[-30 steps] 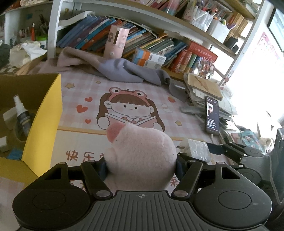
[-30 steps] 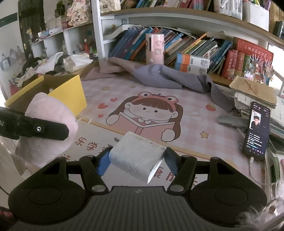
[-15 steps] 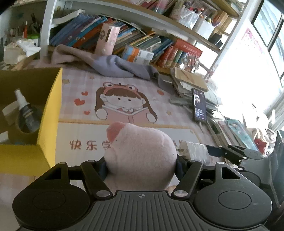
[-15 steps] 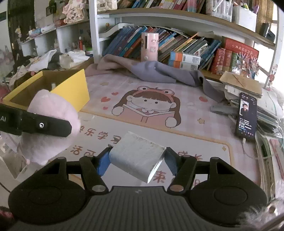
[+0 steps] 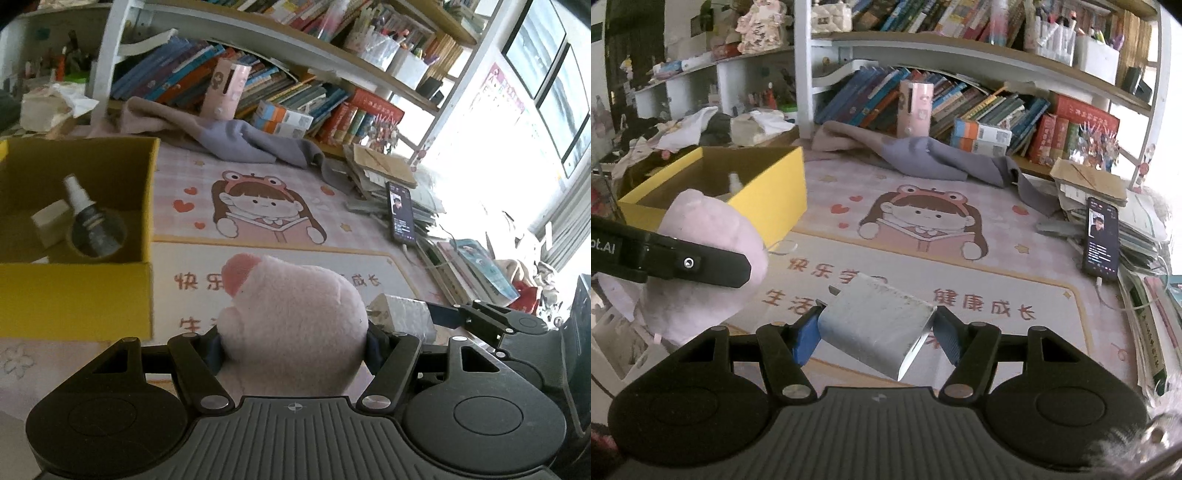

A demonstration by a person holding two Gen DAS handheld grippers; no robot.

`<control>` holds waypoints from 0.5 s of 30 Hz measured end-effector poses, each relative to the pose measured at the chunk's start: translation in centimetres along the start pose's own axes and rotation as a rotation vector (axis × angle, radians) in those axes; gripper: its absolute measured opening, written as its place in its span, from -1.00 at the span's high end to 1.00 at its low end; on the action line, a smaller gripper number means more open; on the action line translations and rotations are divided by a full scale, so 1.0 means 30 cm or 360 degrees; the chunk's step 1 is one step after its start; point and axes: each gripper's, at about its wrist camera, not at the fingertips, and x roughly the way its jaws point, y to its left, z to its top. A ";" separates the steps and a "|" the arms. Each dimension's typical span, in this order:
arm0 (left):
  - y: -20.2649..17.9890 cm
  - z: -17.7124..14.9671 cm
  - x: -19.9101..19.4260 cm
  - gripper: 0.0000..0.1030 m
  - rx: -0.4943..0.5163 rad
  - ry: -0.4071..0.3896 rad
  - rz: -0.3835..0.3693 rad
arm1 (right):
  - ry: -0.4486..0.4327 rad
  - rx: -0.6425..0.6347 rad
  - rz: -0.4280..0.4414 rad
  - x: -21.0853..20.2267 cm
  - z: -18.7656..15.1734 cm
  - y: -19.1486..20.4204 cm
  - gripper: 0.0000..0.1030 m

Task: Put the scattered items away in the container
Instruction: 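Carry the plush pig with left tool while right tool carries the block to the box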

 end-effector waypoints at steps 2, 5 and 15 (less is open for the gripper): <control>0.022 -0.018 -0.031 -0.34 -0.0015 -0.0015 0.0000 | -0.0005 -0.0015 0.0005 -0.013 -0.003 0.038 -0.21; 0.060 -0.046 -0.077 -0.34 -0.0045 -0.0033 0.0006 | -0.0009 -0.0041 0.0016 -0.031 -0.010 0.095 -0.21; 0.160 -0.116 -0.215 -0.34 -0.0131 -0.0101 0.0047 | -0.0029 -0.0136 0.0069 -0.069 -0.005 0.255 -0.21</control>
